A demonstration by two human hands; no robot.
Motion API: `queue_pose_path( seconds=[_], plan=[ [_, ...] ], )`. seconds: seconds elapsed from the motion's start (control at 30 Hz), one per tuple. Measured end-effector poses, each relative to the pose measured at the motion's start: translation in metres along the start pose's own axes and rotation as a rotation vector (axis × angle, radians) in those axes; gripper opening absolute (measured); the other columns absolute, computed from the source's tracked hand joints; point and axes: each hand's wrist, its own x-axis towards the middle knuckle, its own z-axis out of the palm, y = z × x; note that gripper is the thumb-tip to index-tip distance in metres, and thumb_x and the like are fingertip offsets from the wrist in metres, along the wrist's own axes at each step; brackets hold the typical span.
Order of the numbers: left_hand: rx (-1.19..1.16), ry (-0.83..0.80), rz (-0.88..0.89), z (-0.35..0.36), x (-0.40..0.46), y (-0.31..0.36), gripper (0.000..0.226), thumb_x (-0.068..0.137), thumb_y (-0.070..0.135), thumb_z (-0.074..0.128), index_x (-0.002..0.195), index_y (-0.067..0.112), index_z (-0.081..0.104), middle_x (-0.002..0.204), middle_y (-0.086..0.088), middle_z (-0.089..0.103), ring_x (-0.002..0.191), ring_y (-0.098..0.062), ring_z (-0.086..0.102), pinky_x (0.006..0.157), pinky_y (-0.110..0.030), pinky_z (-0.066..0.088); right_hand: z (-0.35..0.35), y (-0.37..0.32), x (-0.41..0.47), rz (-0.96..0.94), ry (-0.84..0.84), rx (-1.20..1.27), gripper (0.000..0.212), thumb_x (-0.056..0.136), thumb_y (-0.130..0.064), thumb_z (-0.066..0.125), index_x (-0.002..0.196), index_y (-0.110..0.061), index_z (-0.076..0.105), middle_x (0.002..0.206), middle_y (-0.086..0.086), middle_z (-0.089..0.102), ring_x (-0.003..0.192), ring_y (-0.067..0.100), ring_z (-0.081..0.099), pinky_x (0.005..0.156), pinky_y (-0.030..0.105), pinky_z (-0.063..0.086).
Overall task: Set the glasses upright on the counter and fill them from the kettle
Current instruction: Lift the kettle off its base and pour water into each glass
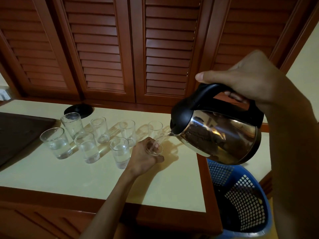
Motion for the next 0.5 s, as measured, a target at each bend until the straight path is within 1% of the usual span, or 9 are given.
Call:
queue_pose_path(
  seconds=[0.03,0.1,0.17,0.23,0.3,0.37,0.43,0.5],
  plan=[
    [-0.008,-0.005,-0.003,0.0,0.0,-0.001,0.033,0.063,0.002,0.084,0.08,0.017,0.059,0.069,0.012,0.062,0.055,0.003,0.056,0.055,-0.011,0.042,0.001,0.0,-0.002,0.002,0.011,-0.006,0.062,0.064,-0.064,0.083,0.063,-0.003,0.071,0.041,0.002,0.056,0.033,0.012,0.043,0.046,0.027,0.039],
    [-0.003,-0.011,-0.008,0.0,0.0,-0.002,0.033,0.063,0.004,0.084,0.083,0.015,0.061,0.071,0.011,0.065,0.056,0.004,0.057,0.056,-0.013,0.044,0.004,0.0,-0.005,0.004,0.018,0.003,0.063,0.063,-0.064,0.083,0.062,-0.002,0.071,0.04,0.003,0.055,0.032,0.013,0.042,0.048,0.027,0.038],
    [0.01,-0.009,0.001,0.0,0.001,-0.001,0.033,0.063,0.006,0.085,0.086,0.014,0.063,0.073,0.01,0.066,0.057,0.005,0.058,0.054,-0.01,0.043,0.006,0.0,-0.008,0.022,0.023,0.022,0.062,0.064,-0.063,0.082,0.063,-0.002,0.072,0.038,0.001,0.054,0.031,0.011,0.041,0.048,0.027,0.038],
    [0.014,-0.005,0.012,0.0,0.002,0.001,0.034,0.062,0.009,0.086,0.087,0.016,0.064,0.075,0.009,0.067,0.06,0.001,0.059,0.054,-0.01,0.043,0.011,0.004,-0.009,0.044,0.023,0.044,0.059,0.067,-0.06,0.083,0.06,-0.004,0.069,0.036,-0.001,0.051,0.029,0.009,0.039,0.045,0.024,0.036],
    [0.005,0.001,0.021,-0.001,0.004,0.003,0.036,0.061,0.013,0.086,0.09,0.015,0.065,0.079,0.006,0.07,0.068,-0.01,0.064,0.058,-0.015,0.048,0.015,0.008,-0.011,0.07,0.02,0.075,0.058,0.068,-0.06,0.084,0.056,-0.006,0.066,0.036,-0.001,0.05,0.028,0.01,0.037,0.045,0.024,0.033],
    [0.0,0.002,0.029,-0.002,0.004,0.007,0.04,0.058,0.018,0.085,0.094,0.014,0.067,0.084,0.002,0.073,0.075,-0.017,0.068,0.065,-0.025,0.052,0.019,0.013,-0.013,0.089,0.027,0.101,0.059,0.066,-0.061,0.084,0.055,-0.007,0.066,0.036,0.0,0.05,0.029,0.011,0.036,0.044,0.023,0.032],
    [-0.027,0.003,0.034,-0.004,0.004,0.012,0.041,0.056,0.019,0.083,0.093,0.013,0.067,0.084,0.003,0.073,0.075,-0.017,0.069,0.068,-0.029,0.053,0.022,0.018,-0.015,0.106,0.041,0.123,0.058,0.066,-0.061,0.085,0.055,-0.007,0.067,0.037,0.001,0.05,0.03,0.011,0.036,0.042,0.022,0.03],
    [-0.077,0.001,0.032,-0.005,0.004,0.019,0.038,0.054,0.016,0.081,0.089,0.011,0.065,0.08,0.004,0.07,0.071,-0.014,0.066,0.067,-0.028,0.051,0.025,0.023,-0.017,0.121,0.06,0.142,0.059,0.067,-0.062,0.085,0.052,-0.008,0.066,0.038,0.002,0.05,0.031,0.013,0.036,0.042,0.022,0.031]
  ],
)
